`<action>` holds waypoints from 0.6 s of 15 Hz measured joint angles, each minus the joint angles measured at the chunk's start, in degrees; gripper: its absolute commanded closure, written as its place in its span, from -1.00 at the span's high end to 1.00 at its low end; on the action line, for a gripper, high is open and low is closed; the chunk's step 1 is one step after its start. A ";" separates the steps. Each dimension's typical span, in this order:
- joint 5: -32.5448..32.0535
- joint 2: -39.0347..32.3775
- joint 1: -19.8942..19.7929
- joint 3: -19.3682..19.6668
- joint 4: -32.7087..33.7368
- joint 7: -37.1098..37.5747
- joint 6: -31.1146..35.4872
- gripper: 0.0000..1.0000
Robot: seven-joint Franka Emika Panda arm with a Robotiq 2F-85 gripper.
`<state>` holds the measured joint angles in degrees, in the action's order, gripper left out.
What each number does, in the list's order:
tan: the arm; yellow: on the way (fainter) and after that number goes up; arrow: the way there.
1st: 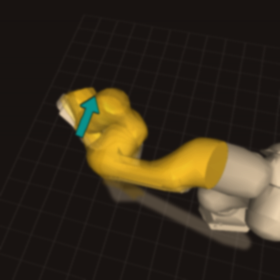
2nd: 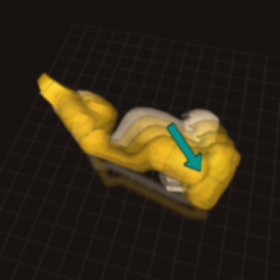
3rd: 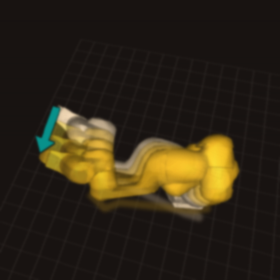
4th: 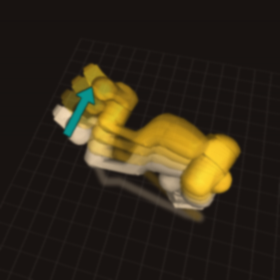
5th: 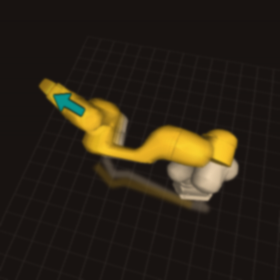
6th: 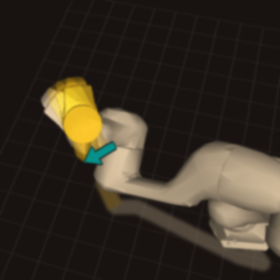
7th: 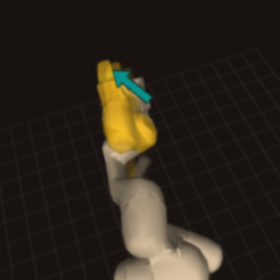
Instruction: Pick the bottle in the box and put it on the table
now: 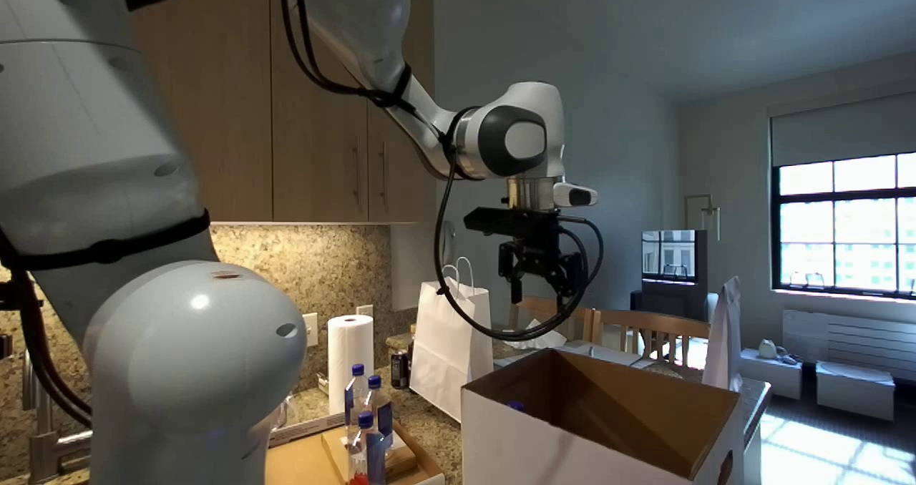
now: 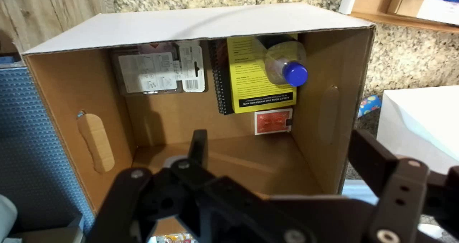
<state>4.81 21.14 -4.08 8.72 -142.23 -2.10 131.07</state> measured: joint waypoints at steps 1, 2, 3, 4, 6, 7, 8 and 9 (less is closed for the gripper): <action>0.55 -1.30 0.45 -0.29 0.70 0.07 0.06 1.00; 0.62 -2.67 0.74 -0.69 1.36 0.15 0.25 1.00; 0.62 -4.13 0.83 -1.19 2.02 0.22 0.29 1.00; 0.62 -5.63 0.83 -1.70 2.60 0.23 0.29 1.00; 0.18 -8.63 0.83 -2.50 3.41 0.28 0.29 1.00; -0.03 -10.07 0.83 -2.80 3.65 0.29 -0.05 1.00; -0.13 -11.47 0.83 -3.04 3.70 0.29 -0.10 1.00; -0.14 -12.83 0.83 -3.25 3.70 0.29 -0.08 1.00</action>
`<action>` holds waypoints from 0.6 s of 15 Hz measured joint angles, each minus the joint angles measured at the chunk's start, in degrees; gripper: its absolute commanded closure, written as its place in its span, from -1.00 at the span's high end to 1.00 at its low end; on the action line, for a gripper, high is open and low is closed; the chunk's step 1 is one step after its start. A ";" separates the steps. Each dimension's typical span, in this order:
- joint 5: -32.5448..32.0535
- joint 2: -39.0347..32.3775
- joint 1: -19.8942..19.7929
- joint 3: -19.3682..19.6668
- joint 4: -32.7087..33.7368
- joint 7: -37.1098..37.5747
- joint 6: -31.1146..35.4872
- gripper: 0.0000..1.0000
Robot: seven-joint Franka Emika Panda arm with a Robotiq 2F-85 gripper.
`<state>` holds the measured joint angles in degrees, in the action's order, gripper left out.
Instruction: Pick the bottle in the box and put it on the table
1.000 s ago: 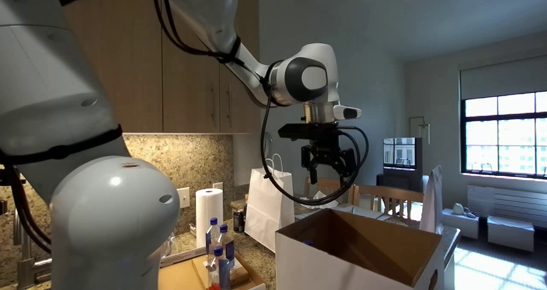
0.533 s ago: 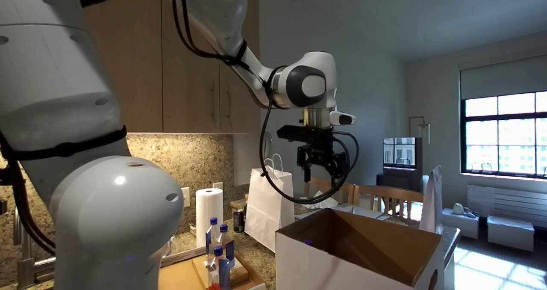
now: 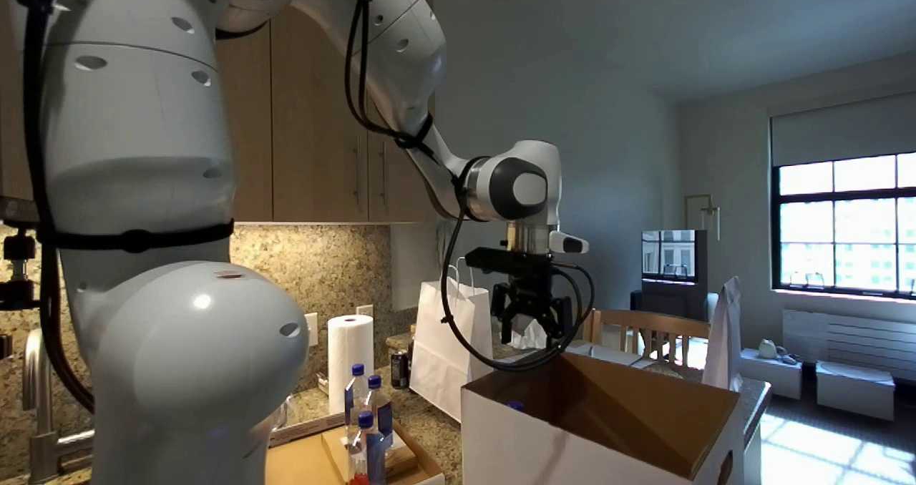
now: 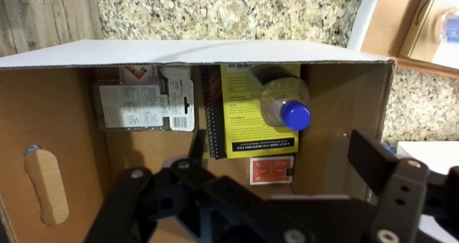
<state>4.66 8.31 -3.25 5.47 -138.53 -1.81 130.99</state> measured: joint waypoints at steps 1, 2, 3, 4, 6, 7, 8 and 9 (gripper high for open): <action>0.02 -1.17 0.02 -0.13 0.00 -0.06 0.01 1.00; 0.16 -2.13 0.06 -0.17 0.00 -0.23 0.14 1.00; 0.40 -2.83 0.07 -0.17 0.00 -0.62 0.41 1.00; 0.73 -3.35 0.08 -0.17 0.00 -1.31 0.78 1.00; 0.70 -4.25 0.20 -0.31 0.04 -2.10 1.08 1.00; -0.59 -4.94 0.31 -0.51 0.19 -2.11 1.02 1.00; -1.76 -5.86 0.41 -0.77 0.43 -2.07 0.85 1.00; -2.42 -6.84 0.46 -1.05 0.73 -2.06 0.83 1.00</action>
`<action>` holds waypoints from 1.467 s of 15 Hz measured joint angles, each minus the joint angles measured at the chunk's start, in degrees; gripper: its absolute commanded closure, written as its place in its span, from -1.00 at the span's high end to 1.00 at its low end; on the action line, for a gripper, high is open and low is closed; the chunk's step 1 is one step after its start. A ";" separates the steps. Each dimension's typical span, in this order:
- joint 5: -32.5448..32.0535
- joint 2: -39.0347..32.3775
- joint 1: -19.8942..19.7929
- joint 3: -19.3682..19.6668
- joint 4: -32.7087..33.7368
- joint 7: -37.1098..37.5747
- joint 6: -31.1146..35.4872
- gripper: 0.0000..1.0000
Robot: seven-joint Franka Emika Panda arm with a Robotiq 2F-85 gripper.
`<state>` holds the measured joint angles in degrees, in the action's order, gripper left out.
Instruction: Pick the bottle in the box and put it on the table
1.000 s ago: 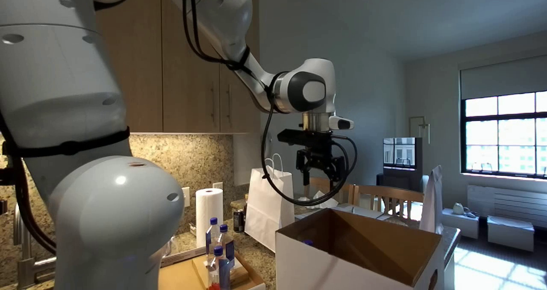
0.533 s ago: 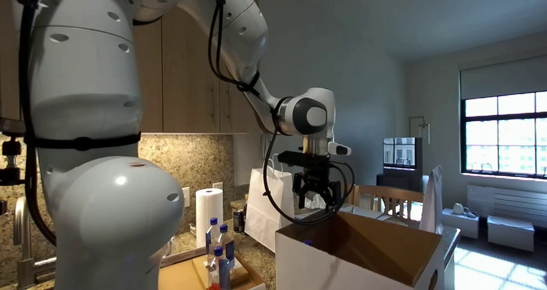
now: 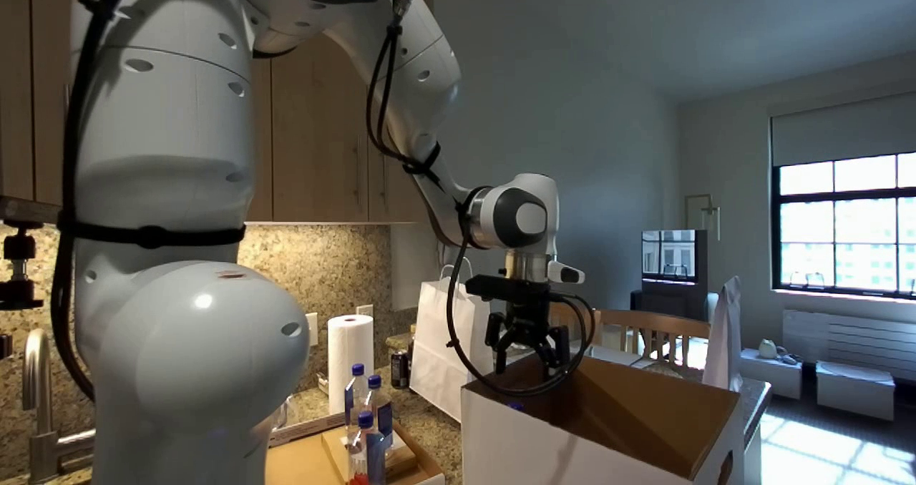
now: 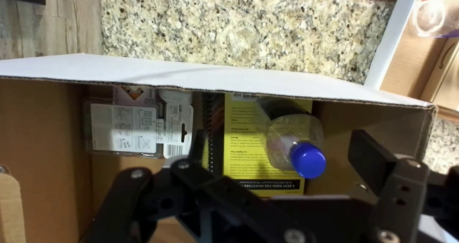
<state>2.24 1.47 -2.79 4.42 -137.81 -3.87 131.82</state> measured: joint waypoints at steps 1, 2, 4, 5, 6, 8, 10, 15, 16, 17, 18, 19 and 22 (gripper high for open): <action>-0.35 -0.88 0.01 -0.20 0.41 0.00 0.00 1.00; -0.47 -1.53 0.01 -0.27 0.80 0.00 0.00 1.00; -0.54 -1.98 0.00 -0.31 1.08 0.05 0.02 1.00; -0.82 -2.23 0.01 -0.37 1.09 0.45 0.03 1.00; -1.26 -2.62 0.01 -0.51 1.09 1.07 0.26 1.00; -3.15 -4.10 0.14 -0.98 1.29 2.34 2.23 1.00; -5.48 -6.18 0.51 -1.39 2.21 4.06 4.99 1.00; -10.99 -10.68 3.07 -2.10 6.12 7.71 7.58 1.00; -11.76 -11.16 3.77 -2.27 6.46 8.02 7.57 1.00; -12.43 -11.54 4.48 -2.41 6.54 8.29 7.54 1.00; -13.13 -11.89 5.14 -2.50 6.54 8.50 7.42 1.00; -13.97 -12.26 5.67 -2.53 6.54 8.82 7.45 1.00; -15.66 -13.56 6.46 -2.53 6.59 9.03 7.48 1.00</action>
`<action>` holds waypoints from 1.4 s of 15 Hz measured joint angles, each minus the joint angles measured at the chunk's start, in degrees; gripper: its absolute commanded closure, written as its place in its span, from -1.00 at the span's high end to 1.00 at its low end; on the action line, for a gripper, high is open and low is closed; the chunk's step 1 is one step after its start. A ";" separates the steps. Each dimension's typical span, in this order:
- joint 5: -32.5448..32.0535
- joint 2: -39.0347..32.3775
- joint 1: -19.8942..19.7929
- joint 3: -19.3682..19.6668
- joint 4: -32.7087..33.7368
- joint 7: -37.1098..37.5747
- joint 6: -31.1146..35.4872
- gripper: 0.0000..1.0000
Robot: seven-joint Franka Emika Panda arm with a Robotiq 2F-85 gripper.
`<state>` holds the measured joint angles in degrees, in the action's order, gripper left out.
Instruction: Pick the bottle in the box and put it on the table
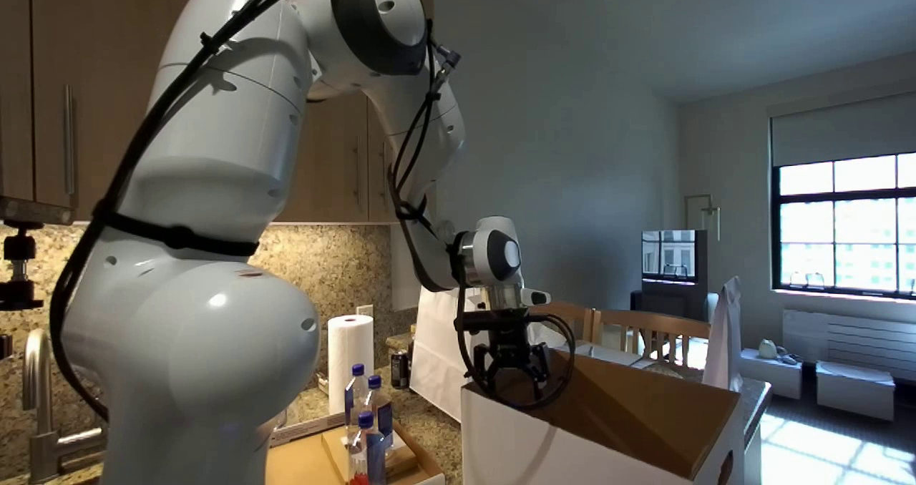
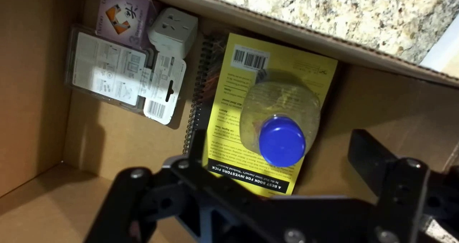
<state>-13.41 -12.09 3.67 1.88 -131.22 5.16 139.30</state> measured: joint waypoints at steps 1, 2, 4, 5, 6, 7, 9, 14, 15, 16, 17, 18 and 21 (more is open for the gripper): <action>-0.15 -0.41 0.10 0.00 0.01 0.00 0.00 1.00; -0.15 -0.74 0.18 -0.01 0.07 0.00 -0.01 1.00; -0.14 -1.13 0.21 -0.10 0.34 0.00 -0.03 1.00; -0.09 -1.24 0.21 -0.12 0.55 0.00 -0.06 1.00; -0.06 -1.40 0.21 -0.14 0.74 0.00 -0.10 1.00; -0.05 -1.50 0.21 -0.16 0.89 0.00 -0.15 1.00; -0.05 -1.65 0.21 -0.19 1.17 0.00 -0.23 0.47; -0.05 -2.11 0.22 -0.24 2.57 0.00 -3.00 -0.19; -0.05 -2.43 0.22 -0.27 2.85 0.00 -3.79 -0.33; -0.05 -2.83 0.22 -0.31 3.10 0.00 -4.57 -0.44; -0.05 -3.30 0.22 -0.35 3.39 0.00 -5.39 -0.56; -0.05 -3.78 0.22 -0.38 3.69 0.00 -6.24 -0.71; -0.04 -5.07 0.22 -0.47 4.42 0.00 -7.55 -0.87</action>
<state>-13.46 -17.16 3.89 1.41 -126.80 5.16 131.75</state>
